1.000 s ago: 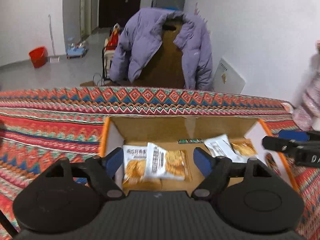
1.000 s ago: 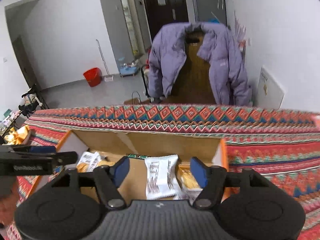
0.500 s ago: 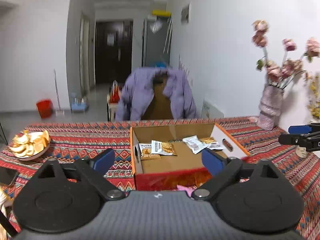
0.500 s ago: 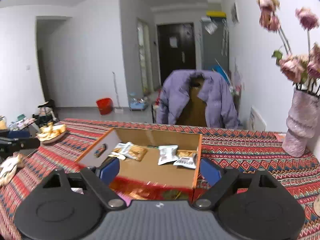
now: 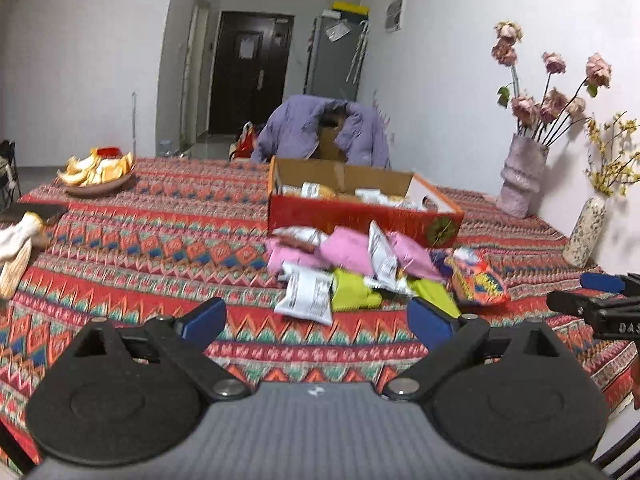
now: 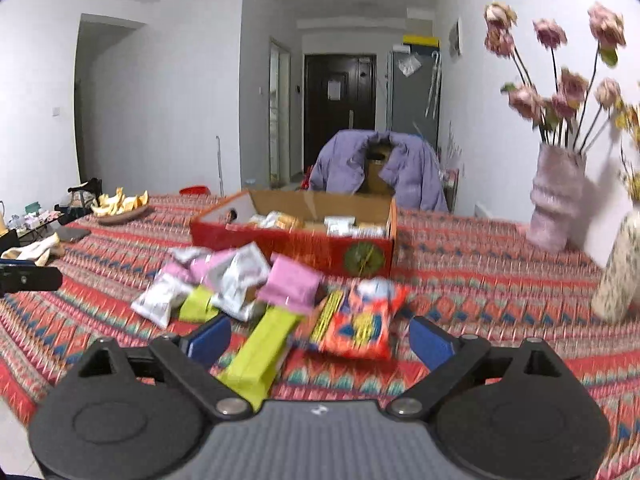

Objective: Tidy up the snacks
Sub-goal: 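Grasp a white printed packet with the left tool while the right tool grasps the orange anime-printed packet, then carry both packets over the cardboard box and open both tools to drop them in, then withdraw both open tools up from the box back toward the snack pile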

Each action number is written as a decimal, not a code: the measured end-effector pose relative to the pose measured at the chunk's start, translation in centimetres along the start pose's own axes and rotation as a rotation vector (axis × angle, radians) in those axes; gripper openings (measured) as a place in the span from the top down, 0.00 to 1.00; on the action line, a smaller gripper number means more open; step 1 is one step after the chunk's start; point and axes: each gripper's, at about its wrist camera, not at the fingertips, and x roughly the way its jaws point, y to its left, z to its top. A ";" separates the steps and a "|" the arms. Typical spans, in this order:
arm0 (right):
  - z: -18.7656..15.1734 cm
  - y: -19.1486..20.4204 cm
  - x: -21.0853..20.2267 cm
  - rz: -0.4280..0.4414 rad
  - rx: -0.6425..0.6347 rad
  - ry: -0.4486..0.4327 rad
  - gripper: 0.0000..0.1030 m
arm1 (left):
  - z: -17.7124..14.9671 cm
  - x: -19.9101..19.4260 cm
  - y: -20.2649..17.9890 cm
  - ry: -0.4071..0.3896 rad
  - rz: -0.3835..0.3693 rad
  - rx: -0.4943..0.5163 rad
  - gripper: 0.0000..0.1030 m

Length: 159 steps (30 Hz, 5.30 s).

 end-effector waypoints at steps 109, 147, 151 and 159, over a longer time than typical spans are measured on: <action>13.9 -6.3 32.3 -0.048 0.034 0.182 0.34 | 16.1 34.5 1.5 0.214 0.025 -0.028 0.41; 6.1 1.3 1.7 0.015 -0.078 -0.111 0.01 | 4.8 1.7 -0.5 -0.142 0.072 0.034 0.00; 3.1 2.0 0.4 0.018 -0.065 -0.084 0.00 | 1.4 0.3 0.0 -0.096 0.081 0.019 0.00; -1.7 3.2 0.3 0.043 -0.033 0.010 0.00 | -1.8 -0.3 0.6 -0.030 0.098 0.011 0.00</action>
